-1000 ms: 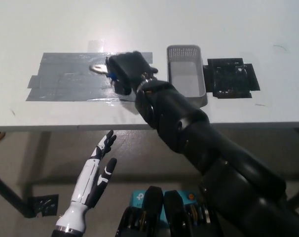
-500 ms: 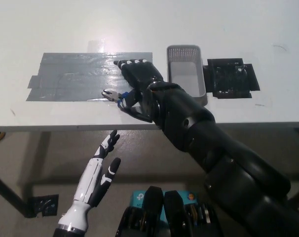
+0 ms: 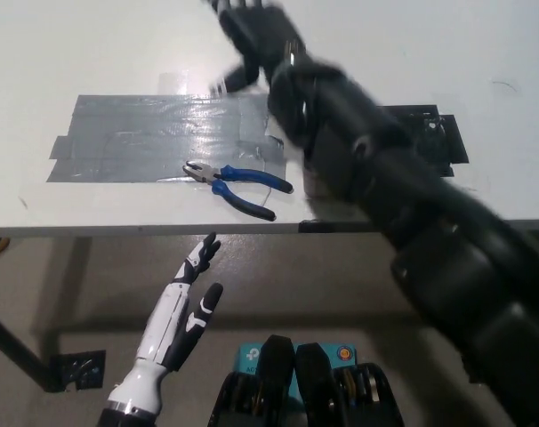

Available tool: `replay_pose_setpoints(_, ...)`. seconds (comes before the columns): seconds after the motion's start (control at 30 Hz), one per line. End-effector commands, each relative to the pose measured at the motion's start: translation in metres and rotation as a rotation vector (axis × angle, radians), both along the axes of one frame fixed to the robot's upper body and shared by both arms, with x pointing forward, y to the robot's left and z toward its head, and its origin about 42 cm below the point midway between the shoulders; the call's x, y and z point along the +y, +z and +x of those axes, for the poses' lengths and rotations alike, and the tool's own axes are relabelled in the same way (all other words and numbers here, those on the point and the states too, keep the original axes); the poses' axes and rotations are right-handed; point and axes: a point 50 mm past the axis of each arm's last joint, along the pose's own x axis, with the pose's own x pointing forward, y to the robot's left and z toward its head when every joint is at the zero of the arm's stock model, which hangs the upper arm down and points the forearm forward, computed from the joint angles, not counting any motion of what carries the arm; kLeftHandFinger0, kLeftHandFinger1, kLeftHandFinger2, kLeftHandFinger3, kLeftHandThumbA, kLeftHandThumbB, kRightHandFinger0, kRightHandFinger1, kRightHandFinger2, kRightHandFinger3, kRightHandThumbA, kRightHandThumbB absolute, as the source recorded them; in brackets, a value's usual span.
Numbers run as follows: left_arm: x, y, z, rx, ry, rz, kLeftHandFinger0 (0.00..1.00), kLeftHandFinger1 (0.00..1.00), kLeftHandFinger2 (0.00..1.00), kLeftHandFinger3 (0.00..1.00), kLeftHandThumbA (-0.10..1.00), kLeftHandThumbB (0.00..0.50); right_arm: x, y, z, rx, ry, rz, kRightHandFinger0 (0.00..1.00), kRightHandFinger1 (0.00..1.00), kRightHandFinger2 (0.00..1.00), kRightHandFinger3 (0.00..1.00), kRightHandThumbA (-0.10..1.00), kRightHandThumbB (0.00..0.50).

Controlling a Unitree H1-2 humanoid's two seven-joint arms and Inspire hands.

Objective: The robot picks the blue plier placed on top of the container and places it on the grey area of the table

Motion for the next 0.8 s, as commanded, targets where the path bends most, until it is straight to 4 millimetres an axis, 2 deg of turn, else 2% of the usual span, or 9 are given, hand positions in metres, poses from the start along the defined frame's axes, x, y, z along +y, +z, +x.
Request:
replay_pose_setpoints(0.0, -0.001, 0.013, 0.009, -0.06, 0.002, 0.001, 1.0, 1.0, 1.0, 1.0, 1.0, 0.083, -0.006, 0.104, -0.009, -0.217, 0.148, 0.207, 1.0, 1.0, 1.0, 1.0, 1.0, 0.437)
replay_pose_setpoints(0.13, 0.003, 0.016, 0.013, -0.069, 0.027, -0.016, 1.0, 1.0, 1.0, 1.0, 1.0, 0.102, -0.047, 0.124, -0.021, -0.281, 0.232, 0.292, 1.0, 1.0, 1.0, 1.0, 1.0, 0.408)
replay_pose_setpoints(0.2, 0.006, 0.02, 0.018, -0.074, 0.04, -0.028, 1.0, 1.0, 1.0, 1.0, 1.0, 0.105, -0.08, 0.125, -0.043, -0.327, 0.279, 0.345, 1.0, 1.0, 1.0, 1.0, 1.0, 0.4)
replay_pose_setpoints(0.27, 0.007, 0.024, 0.024, -0.085, 0.052, -0.037, 1.0, 1.0, 1.0, 1.0, 1.0, 0.113, -0.094, 0.127, -0.058, -0.346, 0.304, 0.369, 1.0, 1.0, 1.0, 1.0, 1.0, 0.393)
replay_pose_setpoints(0.33, 0.01, 0.026, 0.026, -0.083, 0.059, -0.061, 1.0, 1.0, 1.0, 1.0, 1.0, 0.116, -0.112, 0.12, -0.088, -0.361, 0.345, 0.394, 1.0, 1.0, 1.0, 1.0, 1.0, 0.369)
replay_pose_setpoints(0.37, 0.011, 0.028, 0.03, -0.081, 0.055, -0.091, 1.0, 1.0, 1.0, 1.0, 1.0, 0.105, -0.125, 0.111, -0.118, -0.373, 0.391, 0.416, 1.0, 1.0, 1.0, 1.0, 1.0, 0.369)
replay_pose_setpoints(0.53, 0.005, 0.035, 0.046, -0.093, 0.048, -0.135, 1.0, 1.0, 1.0, 1.0, 1.0, 0.077, -0.165, 0.075, -0.207, -0.423, 0.511, 0.467, 1.0, 1.0, 1.0, 1.0, 1.0, 0.358)
replay_pose_setpoints(0.6, 0.003, 0.036, 0.048, -0.092, 0.042, -0.151, 1.0, 1.0, 1.0, 1.0, 1.0, 0.068, -0.177, 0.064, -0.231, -0.455, 0.499, 0.43, 1.0, 1.0, 1.0, 1.0, 1.0, 0.339)
replay_pose_setpoints(0.77, 0.004, 0.04, 0.051, -0.098, 0.05, -0.15, 1.0, 1.0, 1.0, 1.0, 1.0, 0.04, -0.201, 0.049, -0.25, -0.456, 0.449, 0.447, 1.0, 1.0, 1.0, 1.0, 1.0, 0.318)
